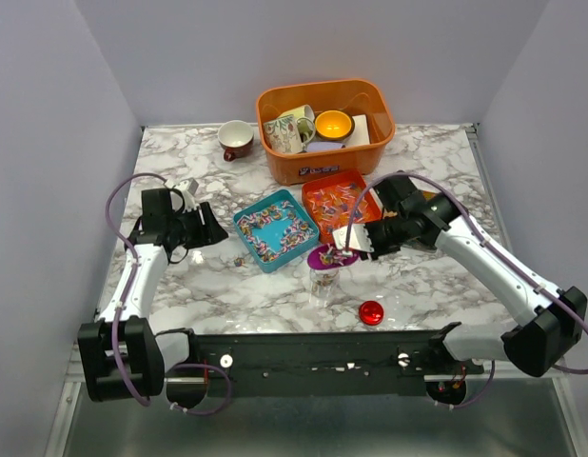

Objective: Pack the candies
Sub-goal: Scoop the fake candies from the storage box, then place the fake candies in the packing bottle.

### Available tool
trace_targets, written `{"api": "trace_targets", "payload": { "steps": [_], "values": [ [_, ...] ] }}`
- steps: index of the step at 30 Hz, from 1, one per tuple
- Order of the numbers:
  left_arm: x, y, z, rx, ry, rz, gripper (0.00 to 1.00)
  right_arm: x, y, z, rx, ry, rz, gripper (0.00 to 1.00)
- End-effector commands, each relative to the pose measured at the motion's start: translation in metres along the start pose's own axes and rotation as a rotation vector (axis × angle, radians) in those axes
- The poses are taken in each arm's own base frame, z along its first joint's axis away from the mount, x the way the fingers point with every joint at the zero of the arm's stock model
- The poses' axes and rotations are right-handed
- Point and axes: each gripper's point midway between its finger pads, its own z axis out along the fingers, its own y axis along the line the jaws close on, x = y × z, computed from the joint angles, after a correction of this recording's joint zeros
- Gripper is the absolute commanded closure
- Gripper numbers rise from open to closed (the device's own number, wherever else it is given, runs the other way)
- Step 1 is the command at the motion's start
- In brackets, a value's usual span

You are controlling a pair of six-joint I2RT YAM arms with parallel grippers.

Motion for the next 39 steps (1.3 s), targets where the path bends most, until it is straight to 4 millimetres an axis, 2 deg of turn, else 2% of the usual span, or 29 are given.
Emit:
{"api": "trace_targets", "payload": {
  "steps": [1, 3, 9, 16, 23, 27, 39],
  "values": [
    [-0.014, -0.002, -0.011, -0.021, -0.068, 0.025, 0.35, 0.032, 0.035, -0.019, -0.081, 0.155, -0.077, 0.99],
    [-0.017, -0.005, -0.014, -0.012, -0.088, 0.030, 0.35, 0.041, 0.035, -0.024, -0.076, 0.210, -0.086, 0.99],
    [-0.017, -0.009, -0.023, -0.005, -0.130, 0.025, 0.36, 0.050, 0.024, -0.030, -0.089, 0.291, -0.081, 0.99],
    [-0.014, -0.013, -0.031, 0.010, -0.152, 0.009, 0.36, 0.058, 0.010, -0.032, -0.094, 0.358, -0.091, 0.99],
    [-0.015, -0.016, -0.032, 0.025, -0.177, 0.000, 0.36, 0.061, -0.003, -0.043, -0.084, 0.418, -0.131, 0.99],
    [-0.018, -0.018, -0.033, 0.031, -0.189, 0.002, 0.36, 0.062, -0.010, -0.051, -0.080, 0.457, -0.166, 0.99],
    [-0.014, -0.017, -0.032, 0.038, -0.205, 0.008, 0.36, 0.047, -0.020, -0.053, -0.089, 0.470, -0.224, 0.99]
  ]
}}
